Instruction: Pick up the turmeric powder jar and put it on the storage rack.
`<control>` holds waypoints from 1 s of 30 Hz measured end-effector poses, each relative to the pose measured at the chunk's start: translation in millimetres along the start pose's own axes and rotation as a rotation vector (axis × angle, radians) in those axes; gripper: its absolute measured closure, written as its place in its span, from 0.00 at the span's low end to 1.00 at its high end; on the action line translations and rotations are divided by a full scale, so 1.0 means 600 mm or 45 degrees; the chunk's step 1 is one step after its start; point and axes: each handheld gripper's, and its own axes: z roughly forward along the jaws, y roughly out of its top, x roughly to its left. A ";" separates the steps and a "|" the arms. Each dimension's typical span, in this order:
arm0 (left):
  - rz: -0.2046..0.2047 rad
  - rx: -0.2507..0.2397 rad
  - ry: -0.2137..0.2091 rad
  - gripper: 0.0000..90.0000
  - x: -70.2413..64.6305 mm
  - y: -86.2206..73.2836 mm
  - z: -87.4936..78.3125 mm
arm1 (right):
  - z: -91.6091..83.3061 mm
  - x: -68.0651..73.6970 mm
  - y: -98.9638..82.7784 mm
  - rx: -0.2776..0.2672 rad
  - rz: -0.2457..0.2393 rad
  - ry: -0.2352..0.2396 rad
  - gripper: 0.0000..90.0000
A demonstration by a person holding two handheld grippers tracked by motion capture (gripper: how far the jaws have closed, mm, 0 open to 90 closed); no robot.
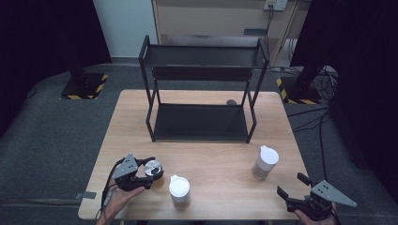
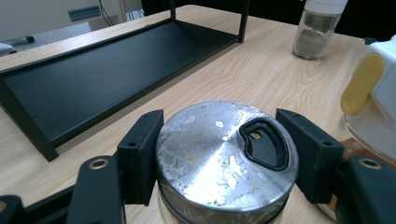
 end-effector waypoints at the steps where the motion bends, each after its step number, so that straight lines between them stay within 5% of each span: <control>1: 0.003 0.003 -0.002 0.38 0.000 0.001 0.000 | 0.000 0.000 0.000 0.000 0.000 0.000 0.06; 16: 0.011 0.003 -0.033 0.38 0.011 0.027 0.005 | 0.001 -0.001 0.000 -0.001 -0.005 0.006 0.06; 30: 0.043 -0.027 -0.069 0.38 0.023 0.078 0.022 | 0.001 -0.001 -0.001 -0.002 -0.002 0.007 0.06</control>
